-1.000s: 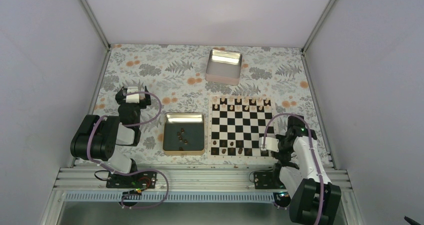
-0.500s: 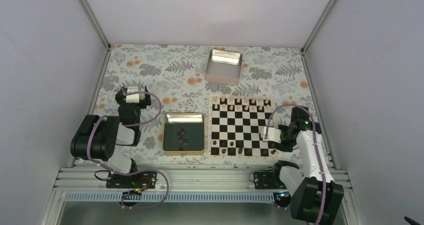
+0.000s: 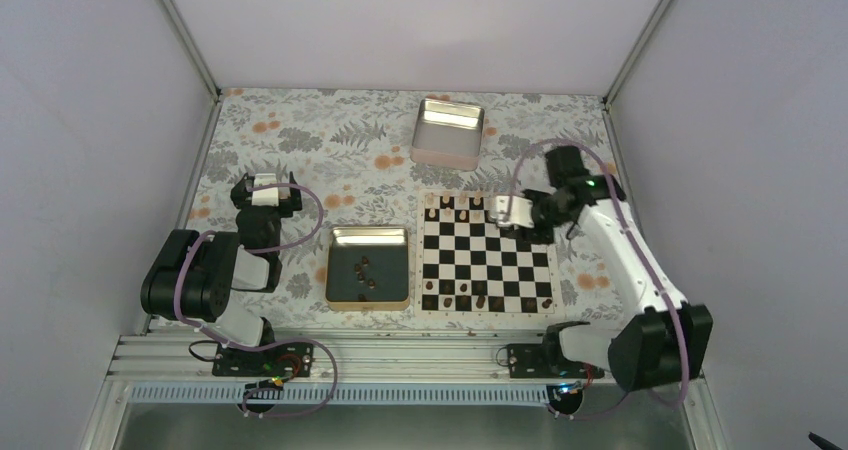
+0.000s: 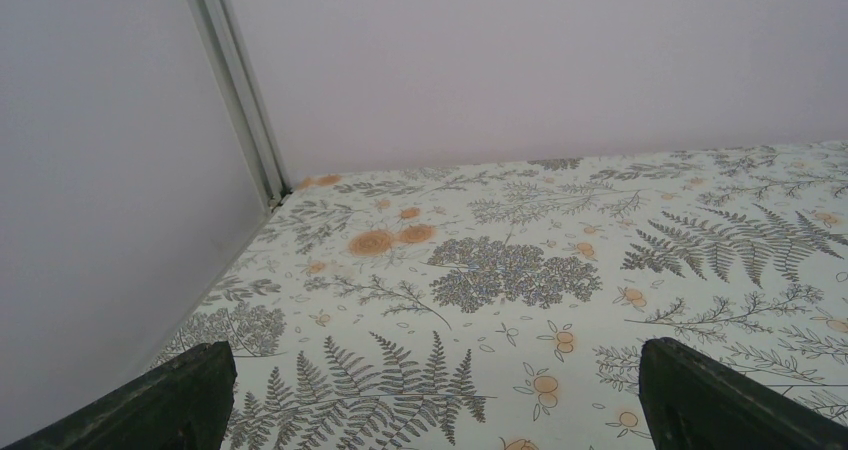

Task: Set up the chess pieces on the board
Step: Pick up the chess piece from the storage box.

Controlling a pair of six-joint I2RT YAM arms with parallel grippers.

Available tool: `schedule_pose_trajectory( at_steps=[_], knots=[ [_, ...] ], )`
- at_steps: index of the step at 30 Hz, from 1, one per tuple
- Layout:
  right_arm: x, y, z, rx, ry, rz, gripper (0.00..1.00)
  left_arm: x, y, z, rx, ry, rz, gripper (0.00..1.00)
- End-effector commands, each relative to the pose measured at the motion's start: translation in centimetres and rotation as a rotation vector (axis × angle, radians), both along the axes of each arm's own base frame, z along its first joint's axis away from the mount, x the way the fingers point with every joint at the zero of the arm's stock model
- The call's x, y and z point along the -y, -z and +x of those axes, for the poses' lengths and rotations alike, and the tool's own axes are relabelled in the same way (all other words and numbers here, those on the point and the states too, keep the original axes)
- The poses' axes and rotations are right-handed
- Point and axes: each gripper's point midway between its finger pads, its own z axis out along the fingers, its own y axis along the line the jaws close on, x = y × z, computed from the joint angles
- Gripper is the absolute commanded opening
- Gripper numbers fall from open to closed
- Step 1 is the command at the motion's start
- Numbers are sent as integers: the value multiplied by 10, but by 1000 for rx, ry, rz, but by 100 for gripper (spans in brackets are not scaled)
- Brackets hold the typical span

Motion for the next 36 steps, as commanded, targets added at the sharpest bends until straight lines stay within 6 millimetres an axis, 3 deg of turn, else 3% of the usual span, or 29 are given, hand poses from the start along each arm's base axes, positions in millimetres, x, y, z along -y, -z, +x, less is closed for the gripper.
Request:
schedule_pose_trajectory(
  at_steps=[1, 5, 8, 10, 12, 18, 25, 36],
  knots=[
    [-70, -19, 20, -15, -65, 83, 40, 1, -8, 1, 36, 1, -1, 100],
    [-136, -23, 29, -64, -131, 87, 40, 1, -8, 1, 36, 0, 0, 100],
    [-183, -23, 24, -100, -178, 95, 40, 1, -8, 1, 36, 1, -2, 100],
    [-211, -18, 15, -111, -223, 102, 40, 1, -7, 1, 35, 1, 0, 100],
    [-238, 2, 4, -139, -262, 80, 40, 1, -8, 1, 38, 1, 0, 100],
    [-295, 29, -35, -192, -385, 93, 38, 1, -8, 1, 39, 1, 0, 100],
    [-329, 49, -69, -182, -542, 74, 36, 1, -8, 1, 37, 2, -1, 100],
    [-332, 68, -96, -225, -681, 55, 29, 1, -7, 1, 35, 2, -1, 100]
  ],
)
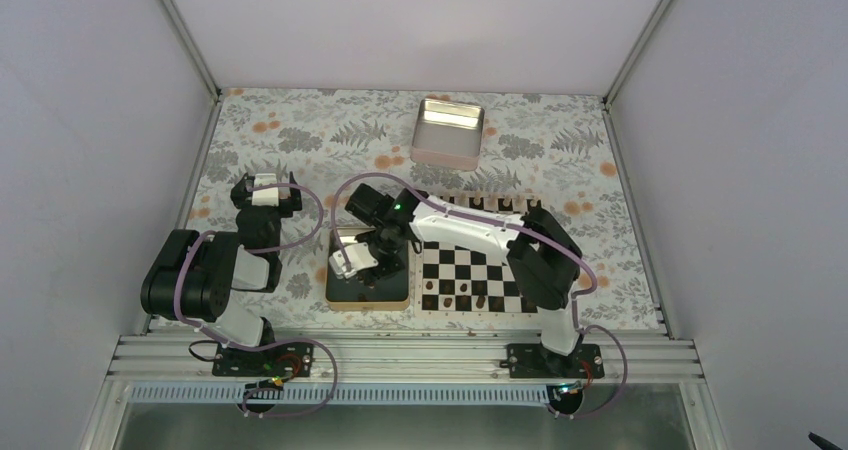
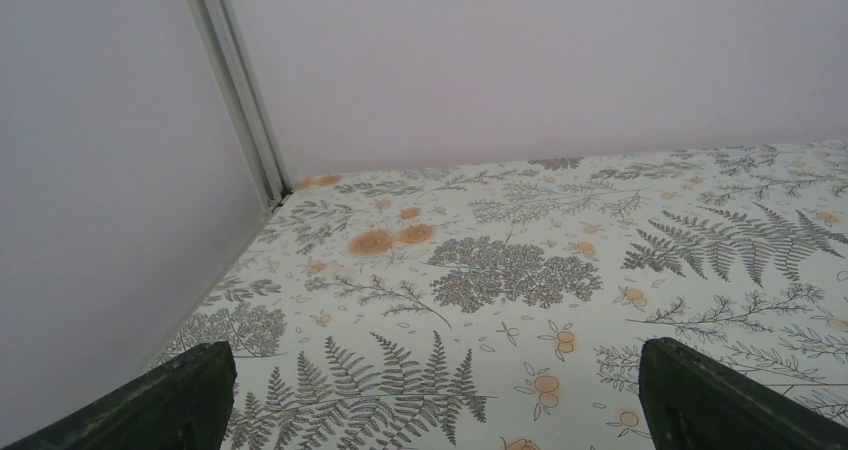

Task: Set up the chess pieces on the board
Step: Pick up the chess piece from the storage box.

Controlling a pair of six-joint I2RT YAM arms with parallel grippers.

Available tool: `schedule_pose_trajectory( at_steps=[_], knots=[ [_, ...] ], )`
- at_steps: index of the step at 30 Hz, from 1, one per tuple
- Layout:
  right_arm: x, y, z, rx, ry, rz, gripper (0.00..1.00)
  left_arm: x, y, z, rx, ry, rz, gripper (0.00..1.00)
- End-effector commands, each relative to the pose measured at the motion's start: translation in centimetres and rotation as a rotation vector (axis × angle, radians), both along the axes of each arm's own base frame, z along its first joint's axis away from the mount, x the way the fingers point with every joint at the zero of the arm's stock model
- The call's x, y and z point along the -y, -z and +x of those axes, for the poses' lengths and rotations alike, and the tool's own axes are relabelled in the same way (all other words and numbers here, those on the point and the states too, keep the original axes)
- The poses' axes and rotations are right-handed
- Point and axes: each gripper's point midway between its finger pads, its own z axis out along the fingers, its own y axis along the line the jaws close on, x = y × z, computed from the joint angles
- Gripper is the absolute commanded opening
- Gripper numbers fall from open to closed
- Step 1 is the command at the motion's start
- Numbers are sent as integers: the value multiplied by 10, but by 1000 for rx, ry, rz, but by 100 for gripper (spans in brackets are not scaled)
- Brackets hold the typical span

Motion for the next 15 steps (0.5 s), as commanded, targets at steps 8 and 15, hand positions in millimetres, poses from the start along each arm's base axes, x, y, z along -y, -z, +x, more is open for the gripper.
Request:
schedule_pose_trajectory(
  at_steps=[8, 15],
  knots=[
    [-13, 14, -24, -40, -116, 17, 26, 1, -7, 1, 35, 2, -3, 100],
    [-10, 23, -30, -46, -132, -7, 26, 1, -8, 1, 37, 2, -3, 100]
  ],
)
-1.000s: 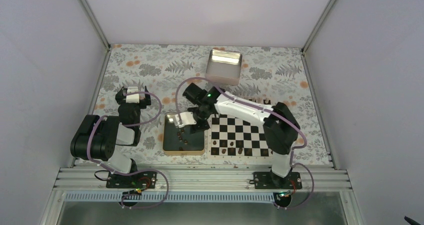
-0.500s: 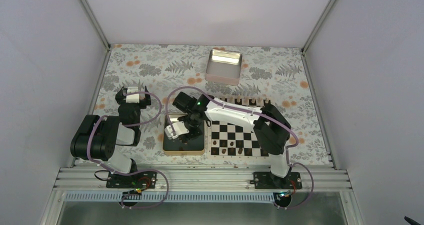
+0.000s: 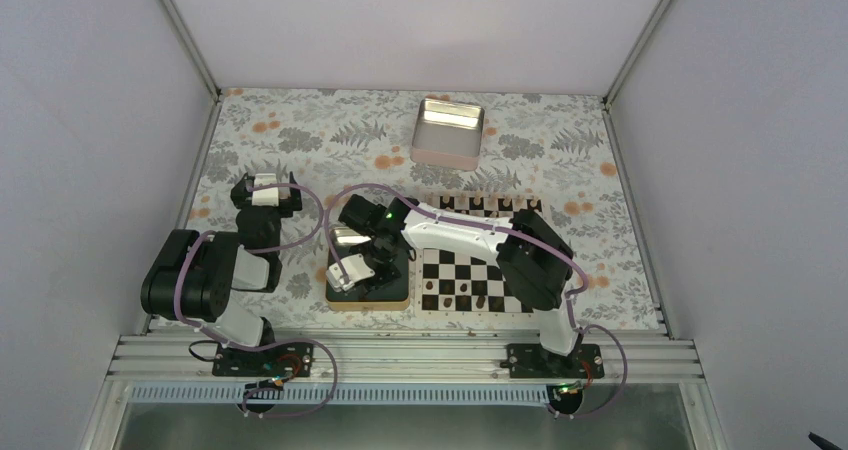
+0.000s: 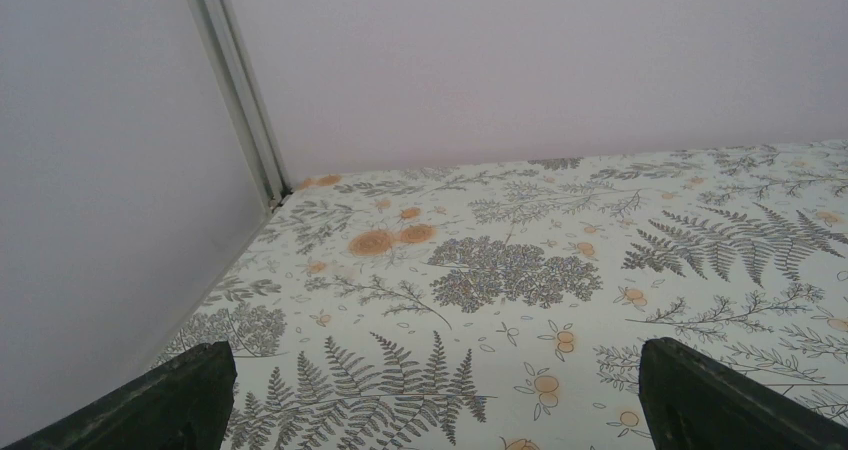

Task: Set up the chess pieces on the board
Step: Pick up the chess piece from the storage box.

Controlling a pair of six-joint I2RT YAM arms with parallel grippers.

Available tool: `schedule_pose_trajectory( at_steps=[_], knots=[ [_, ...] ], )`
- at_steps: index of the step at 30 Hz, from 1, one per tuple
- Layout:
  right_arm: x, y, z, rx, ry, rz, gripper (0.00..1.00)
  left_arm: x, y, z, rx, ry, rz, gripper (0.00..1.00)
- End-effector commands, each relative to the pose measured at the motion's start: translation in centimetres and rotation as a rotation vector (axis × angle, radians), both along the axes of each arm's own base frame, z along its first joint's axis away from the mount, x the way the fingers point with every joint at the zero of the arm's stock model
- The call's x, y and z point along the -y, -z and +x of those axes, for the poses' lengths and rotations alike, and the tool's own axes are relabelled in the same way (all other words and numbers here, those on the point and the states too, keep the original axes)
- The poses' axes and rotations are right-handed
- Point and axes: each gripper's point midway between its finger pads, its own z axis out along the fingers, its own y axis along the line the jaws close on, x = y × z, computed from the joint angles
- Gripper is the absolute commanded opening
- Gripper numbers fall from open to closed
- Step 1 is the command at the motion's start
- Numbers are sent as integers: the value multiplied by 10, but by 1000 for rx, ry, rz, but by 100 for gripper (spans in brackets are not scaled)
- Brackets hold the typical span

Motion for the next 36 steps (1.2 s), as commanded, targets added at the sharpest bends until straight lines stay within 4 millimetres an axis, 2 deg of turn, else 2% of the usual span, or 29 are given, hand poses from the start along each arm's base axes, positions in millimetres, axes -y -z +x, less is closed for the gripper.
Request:
schedule_pose_trajectory(
  at_steps=[1, 7, 14, 29, 36],
  knots=[
    [-2, 9, -10, -26, -42, -2, 26, 1, -7, 1, 36, 2, -4, 100],
    [-1, 21, -9, -19, -39, -16, 26, 2, -8, 1, 37, 4, -4, 100],
    [-4, 25, -9, -26, -40, -14, 25, 1, -8, 1, 38, 4, -4, 100],
    [-6, 28, -13, -54, -61, -17, 22, 1, -8, 1, 37, 5, -4, 100],
    [-10, 25, -13, -55, -62, 0, 16, 1, -8, 1, 36, 5, -4, 100]
  ],
)
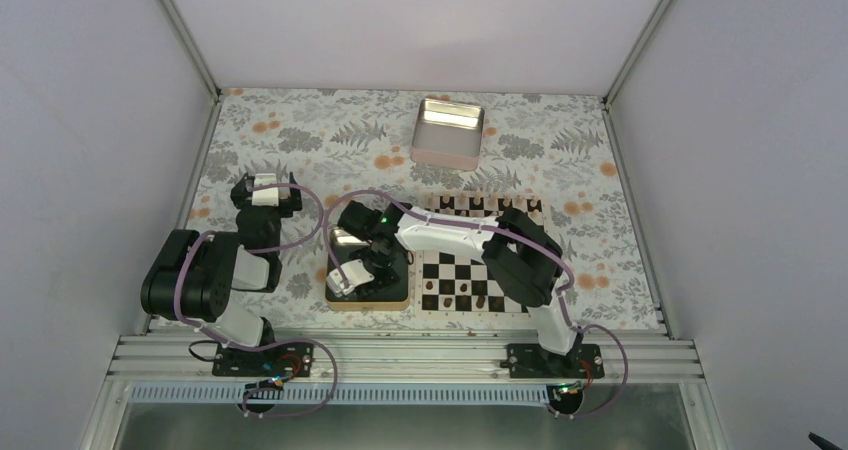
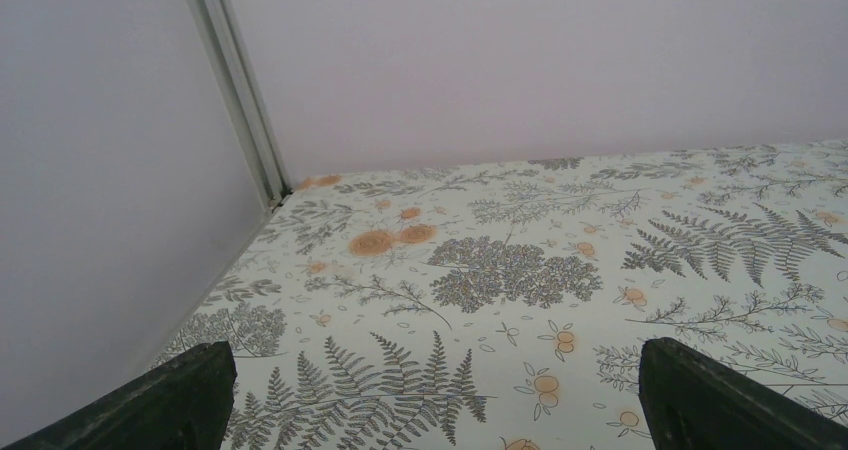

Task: Set up the chess pieces on the board
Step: Pick up the chess piece from the storage box.

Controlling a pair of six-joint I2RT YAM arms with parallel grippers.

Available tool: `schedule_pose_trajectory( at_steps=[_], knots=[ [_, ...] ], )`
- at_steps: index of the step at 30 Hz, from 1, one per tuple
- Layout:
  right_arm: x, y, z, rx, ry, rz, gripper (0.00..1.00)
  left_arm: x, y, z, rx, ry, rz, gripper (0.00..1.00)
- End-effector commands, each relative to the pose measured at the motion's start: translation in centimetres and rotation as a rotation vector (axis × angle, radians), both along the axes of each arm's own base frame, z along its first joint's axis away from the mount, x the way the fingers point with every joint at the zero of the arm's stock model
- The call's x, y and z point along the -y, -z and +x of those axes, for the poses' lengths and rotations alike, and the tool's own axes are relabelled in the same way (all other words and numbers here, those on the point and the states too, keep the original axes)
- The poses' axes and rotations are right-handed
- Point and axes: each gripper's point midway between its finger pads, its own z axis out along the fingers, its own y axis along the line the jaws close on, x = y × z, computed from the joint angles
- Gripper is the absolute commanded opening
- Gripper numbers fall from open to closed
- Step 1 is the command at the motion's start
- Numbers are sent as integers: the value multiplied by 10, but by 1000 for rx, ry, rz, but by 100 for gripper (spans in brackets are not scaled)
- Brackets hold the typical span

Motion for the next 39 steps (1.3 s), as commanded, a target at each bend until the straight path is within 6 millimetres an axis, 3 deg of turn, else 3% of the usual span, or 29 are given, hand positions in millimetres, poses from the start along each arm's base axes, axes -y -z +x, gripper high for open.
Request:
schedule_pose_trajectory(
  at_steps=[1, 7, 19, 31, 39],
  knots=[
    [-10, -3, -8, -22, -29, 31, 15, 1, -8, 1, 38, 5, -4, 100],
    [-17, -20, -4, -18, -6, 90, 10, 1, -8, 1, 37, 7, -3, 100],
    [-31, -72, 37, 19, 129, 221, 11, 1, -8, 1, 36, 6, -3, 100],
    [-28, -60, 38, 20, 144, 201, 11, 1, -7, 0, 35, 6, -4, 100],
    [-24, -84, 51, 33, 187, 236, 11, 1, -8, 1, 36, 7, -4, 100]
  ],
)
